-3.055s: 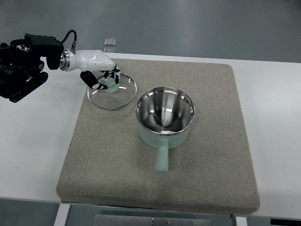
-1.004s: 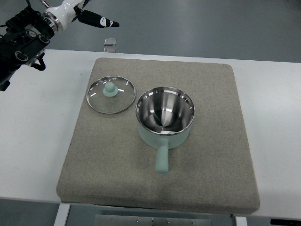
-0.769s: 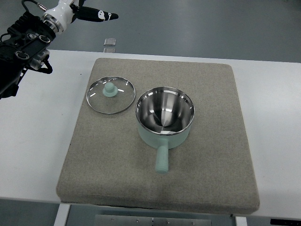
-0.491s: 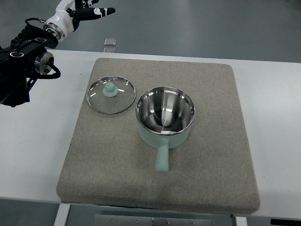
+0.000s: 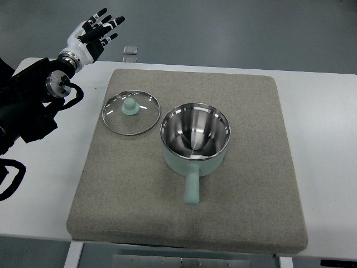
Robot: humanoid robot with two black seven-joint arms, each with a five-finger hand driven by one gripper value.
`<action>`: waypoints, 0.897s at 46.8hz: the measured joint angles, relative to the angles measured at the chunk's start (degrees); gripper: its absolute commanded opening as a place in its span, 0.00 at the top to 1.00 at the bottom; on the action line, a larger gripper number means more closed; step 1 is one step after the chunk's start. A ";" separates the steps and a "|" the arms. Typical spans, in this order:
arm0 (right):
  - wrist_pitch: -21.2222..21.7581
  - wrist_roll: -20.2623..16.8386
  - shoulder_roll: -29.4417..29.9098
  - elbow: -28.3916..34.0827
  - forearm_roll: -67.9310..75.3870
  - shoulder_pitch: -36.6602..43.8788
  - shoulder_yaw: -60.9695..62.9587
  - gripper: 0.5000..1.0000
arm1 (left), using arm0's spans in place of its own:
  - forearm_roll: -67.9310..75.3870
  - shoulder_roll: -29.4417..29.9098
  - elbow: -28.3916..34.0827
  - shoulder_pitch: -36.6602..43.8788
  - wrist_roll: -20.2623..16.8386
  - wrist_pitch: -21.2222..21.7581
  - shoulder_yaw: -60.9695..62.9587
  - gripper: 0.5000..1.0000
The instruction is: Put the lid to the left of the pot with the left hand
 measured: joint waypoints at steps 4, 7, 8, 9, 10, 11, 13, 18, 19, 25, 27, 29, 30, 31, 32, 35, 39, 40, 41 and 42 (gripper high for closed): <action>0.00 0.00 0.00 0.00 0.01 0.00 0.00 0.15 | 0.00 -0.03 0.26 0.43 -0.26 -4.33 -1.56 0.01; 0.00 0.00 0.00 0.00 0.03 0.00 0.00 0.15 | 0.02 -0.03 0.67 0.83 -0.33 -6.10 -2.28 0.01; 0.00 0.00 0.00 0.00 0.03 -0.01 0.00 0.15 | 0.02 -0.07 0.86 0.87 -0.33 -6.29 -2.45 0.01; 0.00 0.00 0.00 0.00 0.03 0.00 0.00 0.15 | 0.02 -0.10 1.15 0.90 -0.33 -6.45 -2.61 0.01; 0.00 0.00 0.00 0.00 0.03 0.00 0.00 0.15 | 0.02 -0.15 1.35 0.91 -0.33 -6.54 -2.68 0.01; 0.00 0.00 0.00 0.00 0.03 0.00 0.00 0.15 | 0.02 -0.20 1.48 0.91 -0.33 -6.60 -2.75 0.01; 0.00 0.00 0.00 0.00 0.03 0.00 0.00 0.15 | 0.03 -0.35 1.84 0.92 -0.31 -6.60 -2.81 0.01; 0.00 0.00 0.00 0.00 0.04 -0.01 0.00 0.15 | 0.03 -0.38 2.09 0.92 -0.29 -6.50 -2.94 0.01; 0.00 0.00 0.00 0.00 0.03 -0.01 0.00 0.15 | 0.02 -0.38 2.12 0.92 -0.28 -6.45 -3.04 0.01; 0.00 0.00 0.00 0.00 0.03 0.00 0.00 0.15 | 0.00 -0.39 3.06 0.99 -0.33 -6.24 -3.75 0.01; 0.00 0.00 0.00 0.00 0.03 0.00 0.00 0.15 | 0.00 -0.39 3.37 1.01 -0.34 -6.23 -3.82 0.01; 0.00 0.00 0.00 0.00 0.03 -0.01 0.00 0.15 | 0.00 -0.39 3.58 1.01 -0.40 -6.23 -3.86 0.01; 0.00 0.00 0.00 0.00 0.03 0.00 0.00 0.15 | 0.00 -0.39 3.61 1.01 -0.43 -6.23 -3.92 0.01; 0.00 0.00 0.00 0.00 0.03 0.00 0.00 0.15 | 0.00 -0.39 3.63 1.01 -0.44 -6.23 -4.05 0.01; 0.00 0.00 0.00 0.00 0.03 0.00 0.00 0.15 | 0.00 -0.39 3.64 1.01 -0.45 -6.23 -4.17 0.01; 0.00 0.00 0.00 0.00 0.02 0.00 0.00 0.15 | 0.00 -0.39 3.65 1.01 -0.45 -6.22 -4.58 0.01; 0.07 0.00 0.00 0.00 0.10 -0.01 0.30 0.15 | 0.01 -0.39 3.65 1.01 -0.45 -6.22 -4.68 0.01; 0.18 0.00 0.00 0.00 0.25 0.00 0.43 0.15 | 0.01 -0.39 3.65 1.01 -0.45 -6.22 -4.68 0.01; 0.28 0.00 0.00 0.18 0.33 0.00 0.51 0.15 | 0.01 -0.38 3.65 1.01 -0.45 -6.22 -4.68 0.01; 0.44 0.00 -0.01 0.47 0.34 0.02 0.53 0.15 | 0.02 -0.38 3.65 1.01 -0.45 -6.22 -4.68 0.01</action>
